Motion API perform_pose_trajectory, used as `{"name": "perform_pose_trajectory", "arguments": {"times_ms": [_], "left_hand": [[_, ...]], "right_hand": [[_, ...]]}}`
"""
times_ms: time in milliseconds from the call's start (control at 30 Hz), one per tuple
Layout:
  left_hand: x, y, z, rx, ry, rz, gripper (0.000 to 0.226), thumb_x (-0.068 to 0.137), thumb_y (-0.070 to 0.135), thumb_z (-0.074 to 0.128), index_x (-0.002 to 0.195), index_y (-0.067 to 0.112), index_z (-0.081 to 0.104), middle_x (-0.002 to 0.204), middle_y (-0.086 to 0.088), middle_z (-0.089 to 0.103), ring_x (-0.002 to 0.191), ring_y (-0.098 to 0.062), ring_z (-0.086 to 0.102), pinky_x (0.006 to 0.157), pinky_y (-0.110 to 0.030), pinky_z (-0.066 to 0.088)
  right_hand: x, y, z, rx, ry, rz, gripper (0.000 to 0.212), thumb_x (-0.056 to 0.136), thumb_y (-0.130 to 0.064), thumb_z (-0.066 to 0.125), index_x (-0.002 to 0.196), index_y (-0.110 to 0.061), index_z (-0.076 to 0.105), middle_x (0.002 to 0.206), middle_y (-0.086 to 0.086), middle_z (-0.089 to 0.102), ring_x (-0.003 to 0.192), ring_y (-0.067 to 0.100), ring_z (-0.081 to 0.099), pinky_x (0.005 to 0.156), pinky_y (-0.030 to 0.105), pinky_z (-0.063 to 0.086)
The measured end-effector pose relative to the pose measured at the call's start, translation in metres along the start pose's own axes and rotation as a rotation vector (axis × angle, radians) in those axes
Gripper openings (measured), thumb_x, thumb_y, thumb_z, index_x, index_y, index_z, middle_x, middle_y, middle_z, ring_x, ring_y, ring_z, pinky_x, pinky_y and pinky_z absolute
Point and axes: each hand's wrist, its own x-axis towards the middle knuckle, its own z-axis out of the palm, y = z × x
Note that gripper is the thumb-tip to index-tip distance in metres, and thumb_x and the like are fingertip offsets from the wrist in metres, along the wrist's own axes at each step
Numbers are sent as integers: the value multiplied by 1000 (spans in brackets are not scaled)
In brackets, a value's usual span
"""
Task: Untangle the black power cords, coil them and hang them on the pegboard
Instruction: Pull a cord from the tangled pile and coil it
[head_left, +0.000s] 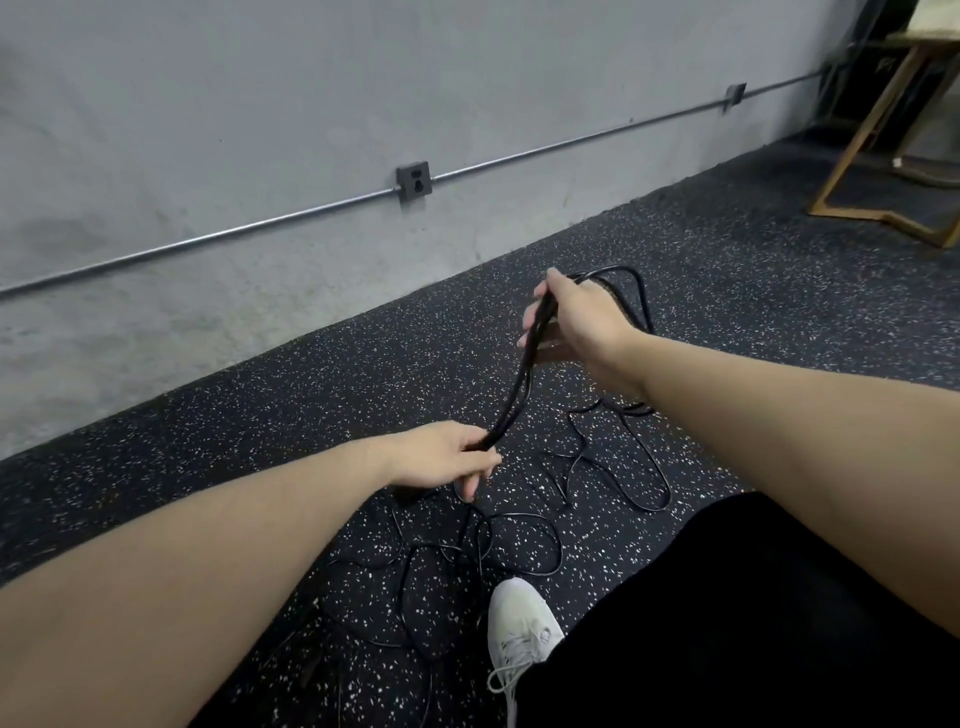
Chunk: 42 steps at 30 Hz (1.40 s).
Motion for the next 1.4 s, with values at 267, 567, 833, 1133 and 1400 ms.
{"name": "perform_pose_trajectory", "arguments": {"times_ms": [267,567,833,1133,1400], "left_hand": [[16,40,-2,-21,230,65,22,109,37,43,98,26,58,74,5,51,57,-9,42,49,-24,34],[19,61,-7,-421,276,139,8,99,30,66,102,26,72,92,11,78,91,-2,71,73,-24,48],[21,27,0,-337,121,70,15,91,24,76,101,19,66,104,1,76,107,-16,68,97,-30,44],[26,29,-1,-69,360,66,17,107,39,46,110,34,63,81,5,66,52,-9,43,50,-21,38],[30,67,-14,-250,564,129,17,108,34,47,121,27,55,119,4,66,99,-2,33,59,-27,48]], "right_hand": [[-7,16,-19,-185,-198,236,38,100,-38,61,125,-8,57,111,10,75,101,26,73,91,50,59],[-17,7,-6,-45,-177,229,23,111,-26,36,102,-10,52,82,8,75,77,27,68,78,41,56],[-2,0,-25,331,122,201,21,108,-12,29,94,-12,45,49,-3,37,43,16,38,53,34,49],[9,10,-65,-332,346,179,33,105,-14,37,136,-6,46,88,1,49,73,15,46,67,32,42],[-7,21,-70,-1111,93,341,66,101,-47,49,153,-8,35,158,19,30,143,39,32,117,51,32]]}}
